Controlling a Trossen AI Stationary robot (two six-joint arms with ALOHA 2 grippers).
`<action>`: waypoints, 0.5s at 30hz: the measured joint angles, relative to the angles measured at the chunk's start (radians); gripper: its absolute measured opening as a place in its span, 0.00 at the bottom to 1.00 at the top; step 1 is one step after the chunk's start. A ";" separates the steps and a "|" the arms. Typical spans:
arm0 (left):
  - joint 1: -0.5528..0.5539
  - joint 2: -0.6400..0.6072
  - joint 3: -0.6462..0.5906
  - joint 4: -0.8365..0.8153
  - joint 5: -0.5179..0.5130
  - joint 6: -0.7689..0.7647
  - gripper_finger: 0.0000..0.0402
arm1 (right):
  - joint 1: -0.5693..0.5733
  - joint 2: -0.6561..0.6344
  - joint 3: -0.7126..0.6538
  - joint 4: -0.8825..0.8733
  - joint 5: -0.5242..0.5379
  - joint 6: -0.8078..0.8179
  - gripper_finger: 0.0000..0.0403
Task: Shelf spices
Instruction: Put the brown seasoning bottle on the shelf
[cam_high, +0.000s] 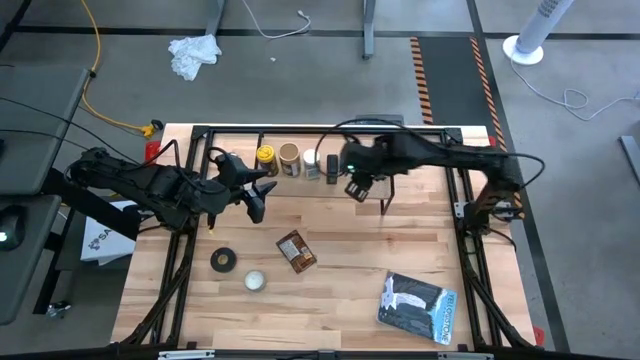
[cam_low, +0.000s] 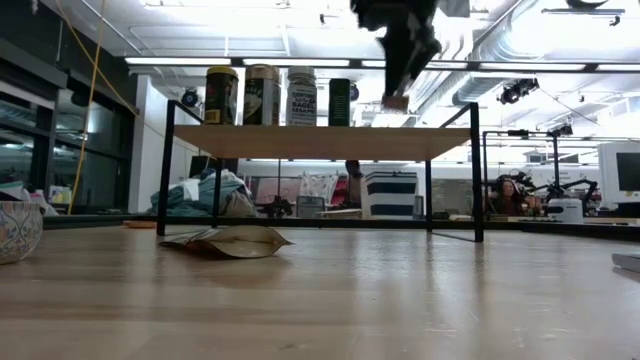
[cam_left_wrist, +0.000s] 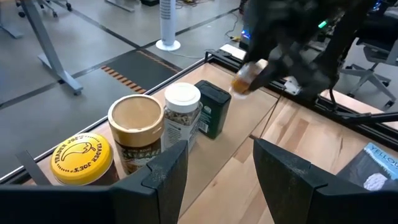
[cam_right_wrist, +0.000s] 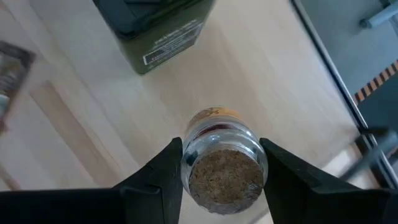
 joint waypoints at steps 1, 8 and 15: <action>0.000 0.000 0.000 -0.001 0.004 0.000 0.45 | -0.007 0.026 0.010 0.000 -0.010 -0.026 0.39; 0.000 0.000 0.000 -0.001 0.014 0.000 0.45 | -0.024 0.122 0.030 -0.001 -0.020 -0.158 0.41; 0.000 0.000 0.000 -0.006 0.035 0.000 0.45 | -0.033 0.126 0.030 0.015 -0.021 -0.211 0.47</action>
